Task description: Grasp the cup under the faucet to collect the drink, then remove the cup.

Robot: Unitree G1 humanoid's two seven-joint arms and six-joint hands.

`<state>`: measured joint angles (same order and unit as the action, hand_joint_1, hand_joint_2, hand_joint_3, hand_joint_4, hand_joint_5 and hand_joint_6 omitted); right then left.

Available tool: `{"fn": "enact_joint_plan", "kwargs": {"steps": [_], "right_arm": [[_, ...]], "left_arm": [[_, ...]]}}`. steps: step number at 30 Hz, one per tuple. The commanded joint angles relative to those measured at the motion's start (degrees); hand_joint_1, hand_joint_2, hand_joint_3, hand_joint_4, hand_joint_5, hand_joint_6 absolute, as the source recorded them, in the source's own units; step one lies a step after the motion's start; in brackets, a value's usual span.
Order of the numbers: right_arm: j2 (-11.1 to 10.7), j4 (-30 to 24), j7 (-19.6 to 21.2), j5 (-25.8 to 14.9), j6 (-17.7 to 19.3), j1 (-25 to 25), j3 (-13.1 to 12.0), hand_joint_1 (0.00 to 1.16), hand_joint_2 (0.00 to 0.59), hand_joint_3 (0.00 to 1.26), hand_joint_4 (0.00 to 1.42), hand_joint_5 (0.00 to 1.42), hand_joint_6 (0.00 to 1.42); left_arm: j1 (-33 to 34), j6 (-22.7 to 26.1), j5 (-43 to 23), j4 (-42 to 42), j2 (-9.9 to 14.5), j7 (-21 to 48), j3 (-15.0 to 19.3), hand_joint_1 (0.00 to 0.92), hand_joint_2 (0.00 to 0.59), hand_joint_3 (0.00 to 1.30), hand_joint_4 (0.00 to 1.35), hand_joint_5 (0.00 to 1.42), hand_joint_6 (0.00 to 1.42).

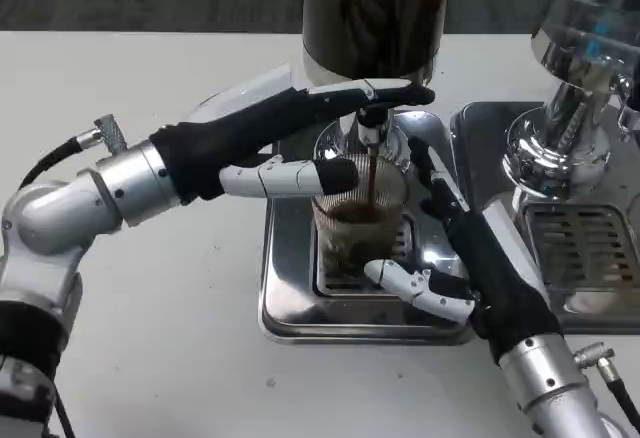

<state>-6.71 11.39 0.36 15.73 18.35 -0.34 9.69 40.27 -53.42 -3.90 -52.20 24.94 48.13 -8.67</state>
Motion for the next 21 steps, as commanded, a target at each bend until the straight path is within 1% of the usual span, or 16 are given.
{"fn": "enact_joint_plan", "kwargs": {"steps": [1,11,21], "right_arm": [[0.5,1.7,-0.9,-1.3,-0.2,-2.0,0.1,0.67,0.212,0.00,0.00,0.00,0.08],[0.9,5.0,-2.1,-2.5,0.5,-4.7,0.1,0.66,0.216,0.00,0.00,0.00,0.08],[1.2,7.5,-3.3,-3.6,1.1,-6.3,0.0,0.66,0.217,0.00,0.00,0.00,0.08]], "left_arm": [[-2.5,1.7,2.9,-1.0,1.5,1.2,-1.1,0.000,0.053,0.19,0.07,0.04,0.00],[-2.7,1.8,2.1,-0.6,1.6,0.9,0.1,0.000,0.053,0.19,0.07,0.04,0.00],[-2.9,2.1,-0.7,-0.3,1.3,0.7,2.5,0.000,0.053,0.19,0.09,0.05,0.00]]}}
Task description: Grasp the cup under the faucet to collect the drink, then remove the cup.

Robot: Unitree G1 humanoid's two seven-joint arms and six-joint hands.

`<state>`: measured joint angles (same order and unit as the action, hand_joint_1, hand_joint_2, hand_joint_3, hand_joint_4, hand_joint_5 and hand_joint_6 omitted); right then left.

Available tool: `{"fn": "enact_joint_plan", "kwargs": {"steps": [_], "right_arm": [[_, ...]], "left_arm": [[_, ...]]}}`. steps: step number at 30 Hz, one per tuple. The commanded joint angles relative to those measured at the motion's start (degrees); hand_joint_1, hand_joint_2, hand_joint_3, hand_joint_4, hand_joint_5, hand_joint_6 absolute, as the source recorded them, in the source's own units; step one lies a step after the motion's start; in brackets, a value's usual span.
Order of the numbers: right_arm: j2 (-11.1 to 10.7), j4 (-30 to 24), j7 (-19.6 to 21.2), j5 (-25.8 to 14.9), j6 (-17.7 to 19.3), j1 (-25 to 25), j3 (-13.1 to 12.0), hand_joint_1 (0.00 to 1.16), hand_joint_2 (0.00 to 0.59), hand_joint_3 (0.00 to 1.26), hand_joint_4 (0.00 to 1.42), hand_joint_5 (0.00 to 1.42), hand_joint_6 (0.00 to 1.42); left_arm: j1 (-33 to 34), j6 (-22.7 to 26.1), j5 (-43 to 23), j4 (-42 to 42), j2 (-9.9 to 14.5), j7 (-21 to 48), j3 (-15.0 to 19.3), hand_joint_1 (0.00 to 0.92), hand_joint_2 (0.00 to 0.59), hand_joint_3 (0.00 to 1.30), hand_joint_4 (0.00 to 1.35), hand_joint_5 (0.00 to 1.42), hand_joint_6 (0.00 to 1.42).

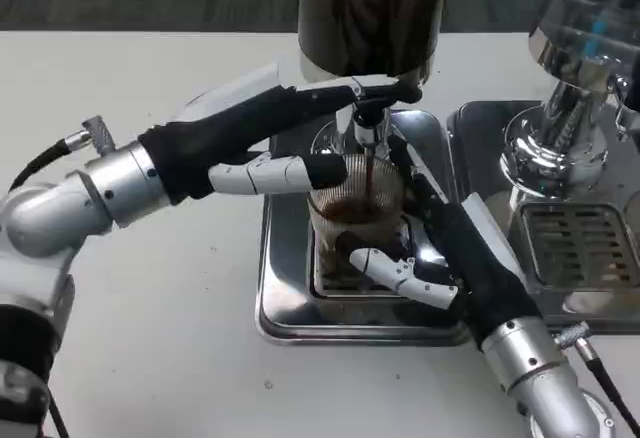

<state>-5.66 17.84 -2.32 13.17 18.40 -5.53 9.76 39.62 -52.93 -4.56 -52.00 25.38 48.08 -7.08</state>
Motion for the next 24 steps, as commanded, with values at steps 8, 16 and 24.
{"fn": "enact_joint_plan", "kwargs": {"steps": [8,16,24], "right_arm": [[0.5,2.0,-0.7,-1.5,1.7,-1.4,0.0,0.65,0.222,0.00,0.00,0.00,0.08],[0.4,2.9,-1.1,-1.8,2.2,-2.0,0.0,0.64,0.221,0.00,0.00,0.00,0.08],[0.4,3.1,-1.1,-1.2,2.0,-2.3,0.3,0.64,0.223,0.00,0.00,0.00,0.08]], "left_arm": [[-2.6,1.2,-4.0,0.5,0.0,0.5,4.6,0.000,0.060,0.20,0.09,0.07,0.01],[-3.1,0.7,-6.4,1.8,-0.7,0.0,8.0,0.000,0.060,0.18,0.09,0.08,0.03],[-5.8,1.8,-7.7,2.7,0.0,-0.5,11.0,0.000,0.059,0.18,0.11,0.09,0.05]]}}
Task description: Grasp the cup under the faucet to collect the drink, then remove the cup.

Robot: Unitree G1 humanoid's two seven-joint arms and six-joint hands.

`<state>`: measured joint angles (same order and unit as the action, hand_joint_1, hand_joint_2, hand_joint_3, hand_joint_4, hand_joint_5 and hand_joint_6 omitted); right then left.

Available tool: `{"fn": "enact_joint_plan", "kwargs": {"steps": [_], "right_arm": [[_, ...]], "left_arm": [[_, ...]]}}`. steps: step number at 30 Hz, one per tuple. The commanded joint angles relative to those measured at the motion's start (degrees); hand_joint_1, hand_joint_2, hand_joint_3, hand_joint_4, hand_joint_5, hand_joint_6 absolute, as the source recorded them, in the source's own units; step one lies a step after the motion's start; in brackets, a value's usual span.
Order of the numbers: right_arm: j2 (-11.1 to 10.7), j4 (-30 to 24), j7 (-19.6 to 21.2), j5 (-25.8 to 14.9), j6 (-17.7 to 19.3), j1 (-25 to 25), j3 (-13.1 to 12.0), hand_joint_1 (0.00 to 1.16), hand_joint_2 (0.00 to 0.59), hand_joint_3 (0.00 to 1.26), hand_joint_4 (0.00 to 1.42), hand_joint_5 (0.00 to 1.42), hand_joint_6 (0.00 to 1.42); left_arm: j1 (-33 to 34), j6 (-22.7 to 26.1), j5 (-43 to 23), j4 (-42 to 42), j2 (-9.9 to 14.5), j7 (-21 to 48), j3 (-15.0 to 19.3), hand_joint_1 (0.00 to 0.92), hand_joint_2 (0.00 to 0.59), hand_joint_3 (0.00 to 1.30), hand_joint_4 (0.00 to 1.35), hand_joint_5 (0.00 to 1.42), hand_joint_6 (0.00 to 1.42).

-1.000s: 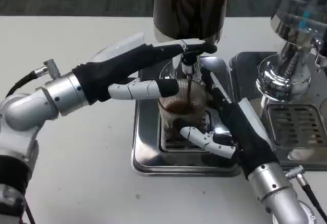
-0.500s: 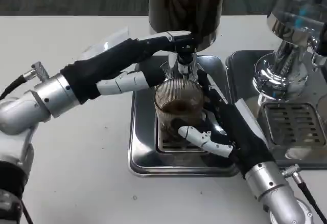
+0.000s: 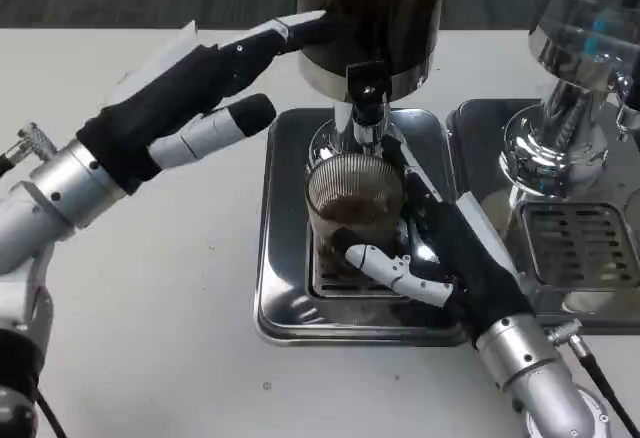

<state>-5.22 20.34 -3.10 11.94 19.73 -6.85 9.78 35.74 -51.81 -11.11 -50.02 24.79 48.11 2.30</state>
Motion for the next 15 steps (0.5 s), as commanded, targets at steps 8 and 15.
{"fn": "enact_joint_plan", "kwargs": {"steps": [8,15], "right_arm": [[-0.1,1.3,-0.3,0.3,0.5,-1.6,0.6,0.64,0.226,0.00,0.00,0.00,0.08],[-0.3,2.0,-0.2,0.7,0.2,-2.1,0.9,0.64,0.226,0.00,0.00,0.00,0.08]], "left_arm": [[-4.6,1.7,-1.7,1.0,2.0,-0.7,4.5,0.000,0.068,0.19,0.11,0.09,0.05],[-7.6,2.3,-1.3,0.4,2.7,-1.5,5.5,0.000,0.071,0.20,0.12,0.10,0.07]]}}
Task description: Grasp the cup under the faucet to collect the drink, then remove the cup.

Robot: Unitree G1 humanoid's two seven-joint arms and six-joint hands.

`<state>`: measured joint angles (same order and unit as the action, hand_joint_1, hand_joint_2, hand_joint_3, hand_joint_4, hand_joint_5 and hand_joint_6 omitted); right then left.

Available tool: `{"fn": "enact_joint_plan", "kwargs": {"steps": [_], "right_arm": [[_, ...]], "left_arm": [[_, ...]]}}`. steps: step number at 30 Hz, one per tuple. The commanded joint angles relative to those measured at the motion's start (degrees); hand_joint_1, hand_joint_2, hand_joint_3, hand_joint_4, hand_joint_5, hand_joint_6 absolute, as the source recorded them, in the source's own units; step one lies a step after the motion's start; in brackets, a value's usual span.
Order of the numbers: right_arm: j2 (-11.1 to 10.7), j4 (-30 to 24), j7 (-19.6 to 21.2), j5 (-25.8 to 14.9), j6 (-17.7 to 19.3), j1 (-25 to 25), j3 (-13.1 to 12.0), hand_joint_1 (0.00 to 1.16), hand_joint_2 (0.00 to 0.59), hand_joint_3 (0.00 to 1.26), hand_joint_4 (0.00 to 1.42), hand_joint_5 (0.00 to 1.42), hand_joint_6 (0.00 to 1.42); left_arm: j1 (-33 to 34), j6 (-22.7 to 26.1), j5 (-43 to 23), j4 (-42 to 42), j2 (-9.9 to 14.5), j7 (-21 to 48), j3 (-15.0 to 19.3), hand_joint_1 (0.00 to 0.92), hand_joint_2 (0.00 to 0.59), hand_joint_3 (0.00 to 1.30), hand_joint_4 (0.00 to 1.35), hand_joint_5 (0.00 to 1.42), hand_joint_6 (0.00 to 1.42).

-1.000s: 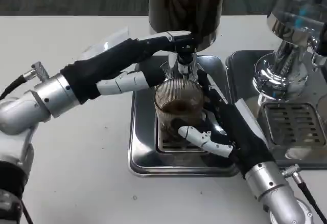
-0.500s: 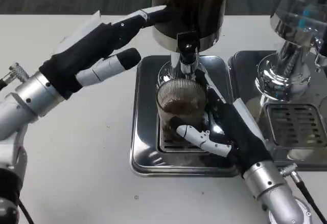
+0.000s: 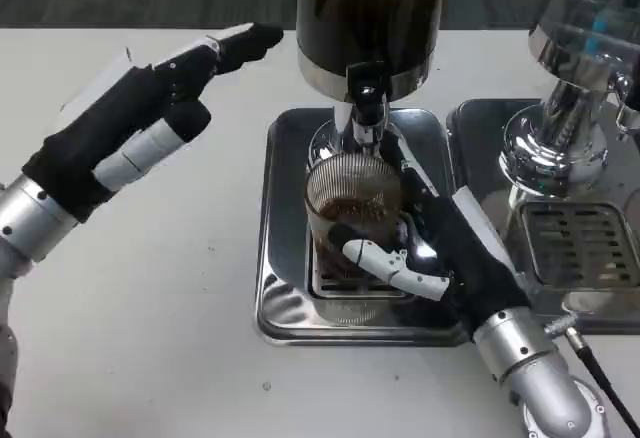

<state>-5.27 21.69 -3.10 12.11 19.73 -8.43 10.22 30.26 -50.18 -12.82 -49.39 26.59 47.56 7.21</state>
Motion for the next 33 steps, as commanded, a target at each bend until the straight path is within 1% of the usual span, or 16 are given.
{"fn": "enact_joint_plan", "kwargs": {"steps": [1,7,18,28,33], "right_arm": [[-0.3,0.9,-0.1,0.6,0.1,-0.7,0.5,0.64,0.225,0.00,0.00,0.00,0.07],[-0.1,1.8,0.5,1.0,-0.3,-1.3,0.6,0.64,0.225,0.00,0.00,0.00,0.07],[0.4,2.8,2.6,2.6,-1.4,-1.3,0.4,0.65,0.218,0.00,0.00,0.02,0.09],[0.6,2.4,3.9,3.3,-2.1,-0.8,0.6,0.65,0.217,0.00,0.00,0.06,0.11],[1.0,3.5,3.9,3.3,-1.6,-1.1,0.6,0.65,0.217,0.00,0.00,0.08,0.14]], "left_arm": [[-2.6,0.7,0.5,-0.3,0.9,-1.2,0.8,0.000,0.071,0.20,0.13,0.10,0.07],[-4.8,1.3,0.8,-0.7,1.1,-2.3,1.4,0.000,0.072,0.21,0.13,0.10,0.07],[-8.5,2.2,1.6,-2.0,1.5,-3.4,1.5,0.000,0.083,0.24,0.16,0.11,0.07],[-10.1,3.2,1.8,-2.5,1.1,-3.7,1.5,0.000,0.084,0.25,0.18,0.12,0.07],[-11.0,3.5,2.0,-2.2,0.9,-3.7,1.4,0.000,0.085,0.26,0.18,0.12,0.07]]}}
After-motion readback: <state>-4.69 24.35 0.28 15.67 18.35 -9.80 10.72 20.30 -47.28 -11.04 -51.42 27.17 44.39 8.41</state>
